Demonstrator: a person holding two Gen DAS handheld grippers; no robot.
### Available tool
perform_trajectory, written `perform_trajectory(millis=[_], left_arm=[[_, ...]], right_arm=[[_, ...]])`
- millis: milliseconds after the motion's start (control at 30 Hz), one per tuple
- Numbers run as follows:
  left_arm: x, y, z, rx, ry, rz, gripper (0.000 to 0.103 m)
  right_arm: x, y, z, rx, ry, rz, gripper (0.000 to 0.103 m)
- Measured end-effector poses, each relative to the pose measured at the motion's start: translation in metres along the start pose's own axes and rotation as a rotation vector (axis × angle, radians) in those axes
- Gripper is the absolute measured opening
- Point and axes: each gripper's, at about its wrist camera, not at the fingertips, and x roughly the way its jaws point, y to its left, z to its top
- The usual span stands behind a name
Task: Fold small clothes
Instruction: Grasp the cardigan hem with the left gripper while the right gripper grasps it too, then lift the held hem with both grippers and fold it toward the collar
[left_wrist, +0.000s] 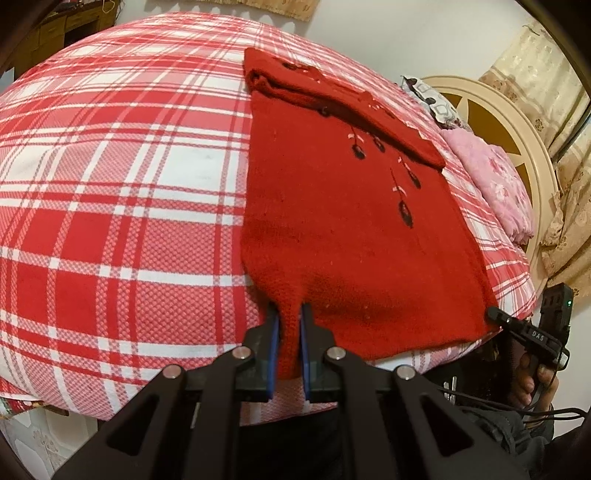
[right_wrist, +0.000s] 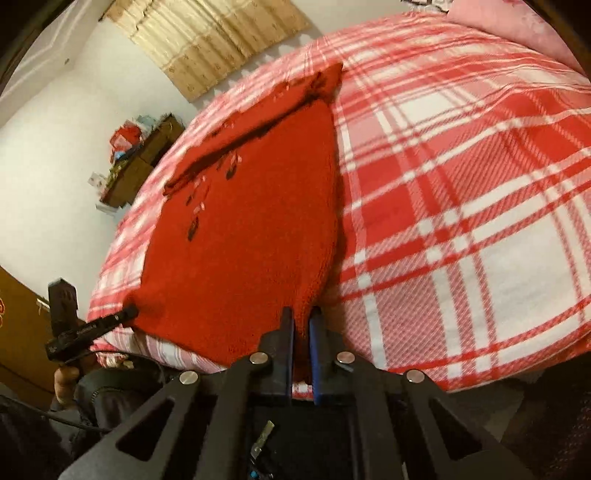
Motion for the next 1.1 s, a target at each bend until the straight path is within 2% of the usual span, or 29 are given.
perform_trajectory(millis=[233,400,667,1000,1100], left_arm=[[-0.004,0.006,0.013,-0.024,-0.022,-0.049,0.01],[-0.011,0.003,0.03,-0.026,-0.066,-0.067,0.01],[-0.024,-0.012,0.064,0.024,-0.168,-0.034,0.01],[-0.023,-0.016,0.084,0.032,-0.207,-0.028,0.009],[-0.022,-0.018,0.092,0.039,-0.227,-0.005,0.009]], right_arm=[[-0.022,-0.01,0.015,0.057,-0.089,0.078,0.006],[-0.03,0.0,0.03,0.035,-0.132,0.088,0.006],[-0.039,0.013,0.065,-0.013,-0.192,0.096,0.005],[-0.04,0.027,0.095,-0.057,-0.238,0.087,0.005],[-0.039,0.03,0.105,-0.069,-0.253,0.077,0.005]])
